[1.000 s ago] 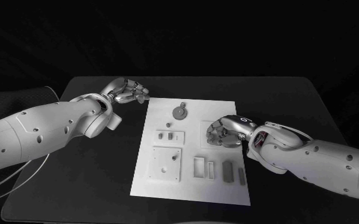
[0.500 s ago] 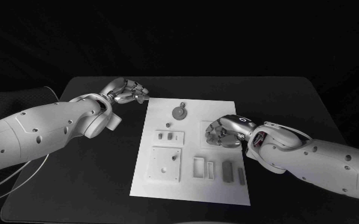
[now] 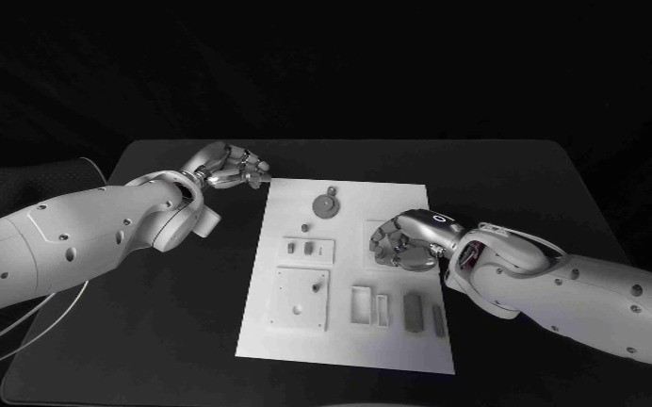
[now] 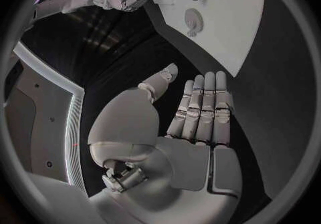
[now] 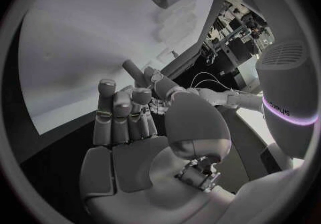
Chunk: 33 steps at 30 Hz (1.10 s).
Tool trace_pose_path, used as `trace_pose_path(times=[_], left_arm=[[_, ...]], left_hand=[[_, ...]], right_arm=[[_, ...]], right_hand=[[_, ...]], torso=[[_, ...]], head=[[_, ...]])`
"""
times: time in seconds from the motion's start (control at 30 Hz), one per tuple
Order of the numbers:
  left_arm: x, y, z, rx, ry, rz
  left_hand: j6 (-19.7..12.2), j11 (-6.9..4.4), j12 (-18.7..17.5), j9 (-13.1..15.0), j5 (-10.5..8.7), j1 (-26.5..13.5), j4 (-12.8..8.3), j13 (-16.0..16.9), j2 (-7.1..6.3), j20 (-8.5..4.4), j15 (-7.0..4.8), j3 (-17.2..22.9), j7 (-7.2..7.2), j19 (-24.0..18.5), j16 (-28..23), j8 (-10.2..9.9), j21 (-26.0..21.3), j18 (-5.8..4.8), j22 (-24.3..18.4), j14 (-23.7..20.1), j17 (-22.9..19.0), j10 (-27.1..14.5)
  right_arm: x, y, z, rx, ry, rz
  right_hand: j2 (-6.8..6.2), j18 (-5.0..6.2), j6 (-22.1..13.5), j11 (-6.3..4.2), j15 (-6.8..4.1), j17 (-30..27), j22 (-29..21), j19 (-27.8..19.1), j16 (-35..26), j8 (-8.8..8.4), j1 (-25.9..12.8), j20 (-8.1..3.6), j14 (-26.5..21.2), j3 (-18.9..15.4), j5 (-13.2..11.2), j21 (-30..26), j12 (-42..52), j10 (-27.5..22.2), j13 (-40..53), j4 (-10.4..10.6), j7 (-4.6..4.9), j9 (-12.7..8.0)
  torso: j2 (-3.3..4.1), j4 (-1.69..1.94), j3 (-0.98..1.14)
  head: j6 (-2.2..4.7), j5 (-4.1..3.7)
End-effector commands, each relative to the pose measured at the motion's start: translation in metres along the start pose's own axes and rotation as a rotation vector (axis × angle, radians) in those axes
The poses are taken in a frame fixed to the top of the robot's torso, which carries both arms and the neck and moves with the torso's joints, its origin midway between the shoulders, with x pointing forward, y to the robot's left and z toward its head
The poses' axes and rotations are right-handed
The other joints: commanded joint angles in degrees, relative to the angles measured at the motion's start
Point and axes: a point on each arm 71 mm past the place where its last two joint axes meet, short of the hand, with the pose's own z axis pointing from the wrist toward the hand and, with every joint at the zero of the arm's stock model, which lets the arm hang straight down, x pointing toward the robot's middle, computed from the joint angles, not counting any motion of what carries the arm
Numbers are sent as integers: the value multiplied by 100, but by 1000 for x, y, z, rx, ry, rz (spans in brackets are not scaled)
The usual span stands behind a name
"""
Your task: Assemble the parts on the task board
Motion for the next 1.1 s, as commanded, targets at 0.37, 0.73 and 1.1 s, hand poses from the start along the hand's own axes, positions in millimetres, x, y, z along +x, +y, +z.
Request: trace_pose_path(times=[0.37,0.73,1.1], left_arm=[[0,-1,0,11,6,-5],[1,-1,1,12,7,-4],[1,-2,1,12,8,-4]], left_hand=[[-6,-2,-34,-9,34,59,-16,-11,-2,25,26,-16,26,-11,-43,36,-25,78,8,-14,13,48],[-8,-1,-37,-10,34,63,-15,-14,-3,25,26,-16,27,-11,-47,36,-27,78,9,-13,16,48],[-9,0,-40,-12,33,65,-14,-16,-3,26,27,-17,28,-10,-51,35,-29,78,10,-12,20,48]], right_arm=[[-11,10,2,-38,-27,0],[-17,27,9,-76,-39,51],[-16,23,13,-69,-33,50]], right_hand=[[5,88,187,-42,-38,-3,86,-4,24,196,28,-15,6,22,-28,38,-29,13,-7,-4,61,38],[10,88,188,-43,-39,-5,84,-4,23,195,32,-16,7,26,-26,38,-31,14,-8,-3,60,35],[17,88,184,-42,-40,-7,83,-6,20,192,31,-16,6,29,-27,36,-35,14,-9,-2,61,31]], torso=[[0,-2,1],[1,2,-1],[-1,2,-13]], head=[[14,-7],[28,9],[32,-2]])
